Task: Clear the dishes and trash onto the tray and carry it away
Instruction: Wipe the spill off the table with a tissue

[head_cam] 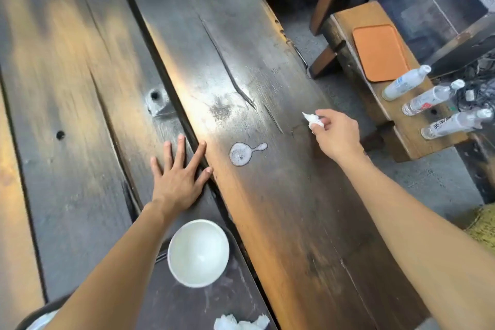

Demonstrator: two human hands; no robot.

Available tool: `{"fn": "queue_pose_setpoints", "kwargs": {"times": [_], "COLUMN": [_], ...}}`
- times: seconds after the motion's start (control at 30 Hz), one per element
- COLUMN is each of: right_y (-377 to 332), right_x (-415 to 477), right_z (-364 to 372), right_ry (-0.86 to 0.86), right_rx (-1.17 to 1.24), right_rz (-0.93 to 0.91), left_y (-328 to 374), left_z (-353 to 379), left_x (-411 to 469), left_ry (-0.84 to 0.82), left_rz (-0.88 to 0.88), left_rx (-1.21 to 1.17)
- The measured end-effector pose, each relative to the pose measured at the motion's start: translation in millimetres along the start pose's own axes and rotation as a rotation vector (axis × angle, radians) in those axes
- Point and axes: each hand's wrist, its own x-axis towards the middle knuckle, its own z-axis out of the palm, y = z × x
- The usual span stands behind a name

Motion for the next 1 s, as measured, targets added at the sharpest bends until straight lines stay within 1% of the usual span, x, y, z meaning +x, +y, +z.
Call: {"fn": "queue_pose_setpoints", "kwargs": {"times": [0.1,0.2,0.3,0.37,0.47,0.6,0.67,0.73,0.77,0.87,0.93,1.0], "right_y": [-5.7,-15.6,-24.3,-32.0,-40.4,-42.5,-39.7,-37.9,-38.2,-44.8,-52.7,-60.9], "right_x": [11.8,4.1,-12.0,-21.0,-40.8,-84.6,-100.6,-102.6,-97.3,-62.2,-38.4,-26.5], "right_z": [18.5,40.0,55.9,65.4,72.4,72.9,68.8,63.3,60.5,58.2,64.3,75.1], "right_ry": [-0.035,-0.057,-0.044,-0.064,-0.119,-0.238,-0.313,-0.331,-0.291,-0.083,-0.045,-0.054], "right_rx": [-0.093,-0.106,-0.127,-0.141,-0.123,-0.125,-0.113,-0.067,-0.022,0.093,0.08,0.013], "right_rz": [-0.102,-0.162,-0.287,-0.367,-0.46,-0.603,-0.607,-0.556,-0.51,-0.368,-0.354,-0.388], "left_y": [-6.5,-10.1,-11.9,-14.1,-14.7,-15.4,-15.2,-16.6,-16.8,-16.6,-16.4,-17.0], "left_z": [13.3,18.1,21.2,23.3,24.5,24.9,25.0,26.3,27.2,29.2,29.6,29.7], "left_x": [3.0,4.1,6.5,7.5,6.9,6.9,7.9,7.7,7.8,8.6,9.1,9.3], "left_ry": [0.075,0.144,0.19,0.212,0.247,0.271,0.276,0.288,0.296,0.313,0.327,0.334], "left_rz": [0.018,0.029,0.042,0.042,0.063,0.067,0.07,0.074,0.075,0.072,0.073,0.074], "left_rx": [0.044,0.057,0.064,0.055,0.037,0.016,0.012,0.005,-0.001,0.002,0.005,0.009]}}
